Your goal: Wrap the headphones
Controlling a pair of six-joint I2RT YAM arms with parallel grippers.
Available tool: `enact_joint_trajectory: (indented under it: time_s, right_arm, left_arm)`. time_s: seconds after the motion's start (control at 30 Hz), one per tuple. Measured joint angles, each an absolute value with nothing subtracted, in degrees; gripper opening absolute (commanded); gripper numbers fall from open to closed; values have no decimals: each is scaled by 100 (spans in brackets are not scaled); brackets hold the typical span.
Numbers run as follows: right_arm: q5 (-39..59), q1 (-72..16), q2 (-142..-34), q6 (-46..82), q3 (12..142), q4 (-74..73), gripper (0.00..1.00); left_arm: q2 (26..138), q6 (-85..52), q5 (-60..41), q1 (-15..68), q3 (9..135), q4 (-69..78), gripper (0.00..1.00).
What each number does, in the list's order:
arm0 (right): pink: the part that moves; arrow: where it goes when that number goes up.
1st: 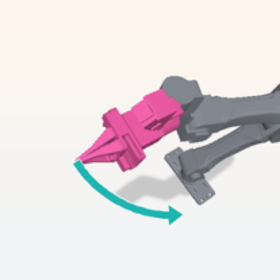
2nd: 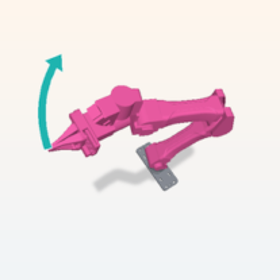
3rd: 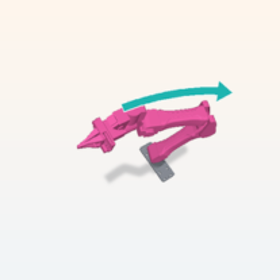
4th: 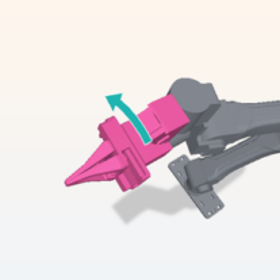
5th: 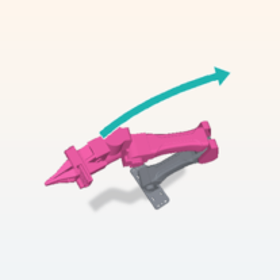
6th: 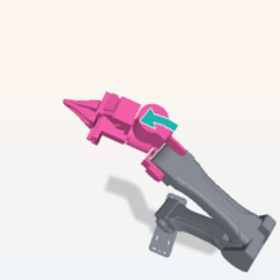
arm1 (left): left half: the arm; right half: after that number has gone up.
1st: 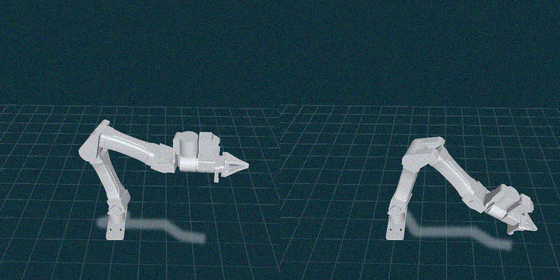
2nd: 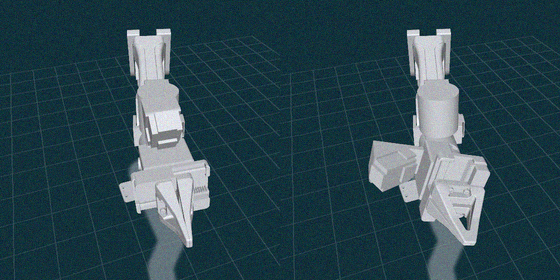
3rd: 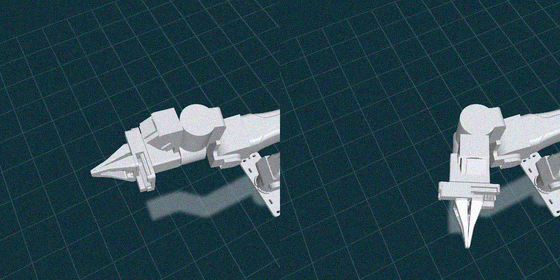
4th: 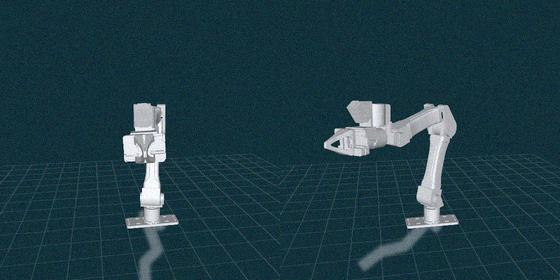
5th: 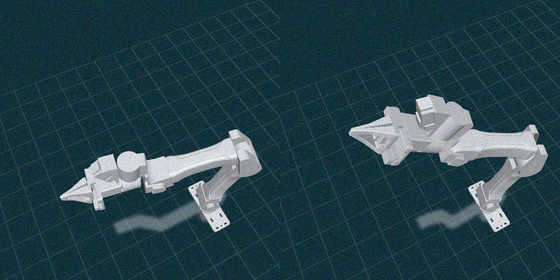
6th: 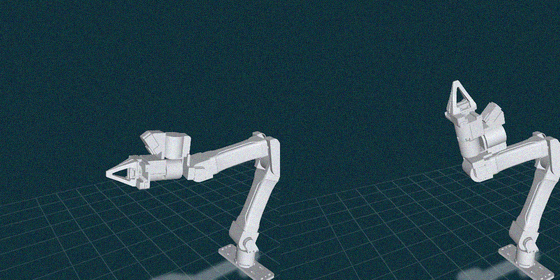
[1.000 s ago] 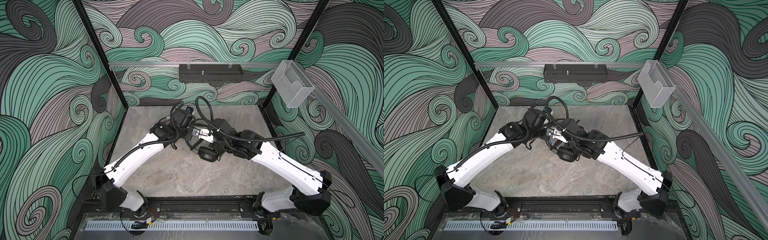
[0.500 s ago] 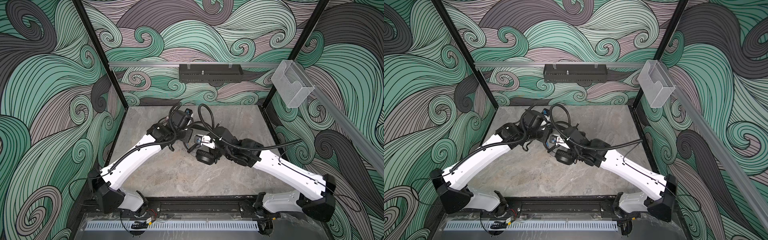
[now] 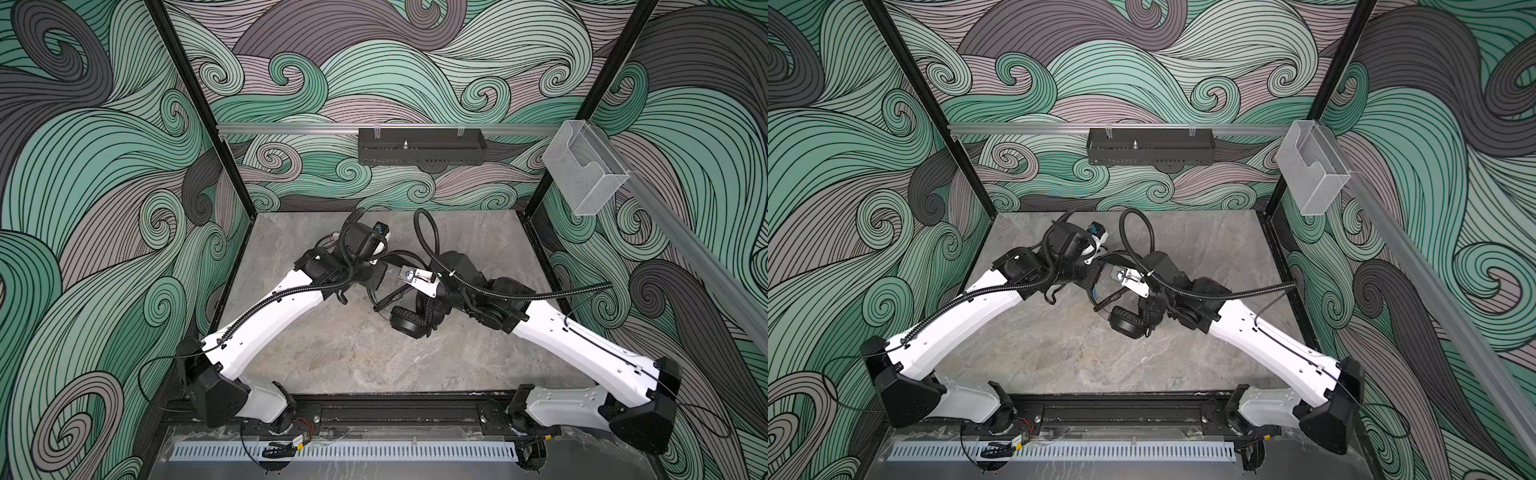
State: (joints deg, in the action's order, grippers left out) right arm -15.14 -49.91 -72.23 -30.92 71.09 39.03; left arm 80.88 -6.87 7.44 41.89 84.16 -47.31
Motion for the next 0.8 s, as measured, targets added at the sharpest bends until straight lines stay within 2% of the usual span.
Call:
enact_joint_trajectory:
  time_s: [0.17,0.3,0.63,0.8]
  right_arm:
    - [-1212,-4866,-7223,-2943,6934,3763,10]
    - [-1085,-4823,-7203,-2834,6860,3691,18]
    - [-609,-4753,-7175,-2329,6764,3691,21]
    - [-464,-4744,-7164,-2196,6702,3653,33]
  left_arm:
    - [8093,-679,727,4189,8416,-4823,0]
    - [8101,-670,727,4189,8416,-4849,0]
    - [8123,-639,735,4189,8383,-5004,0]
    - [8123,-633,744,4189,8379,-5037,0]
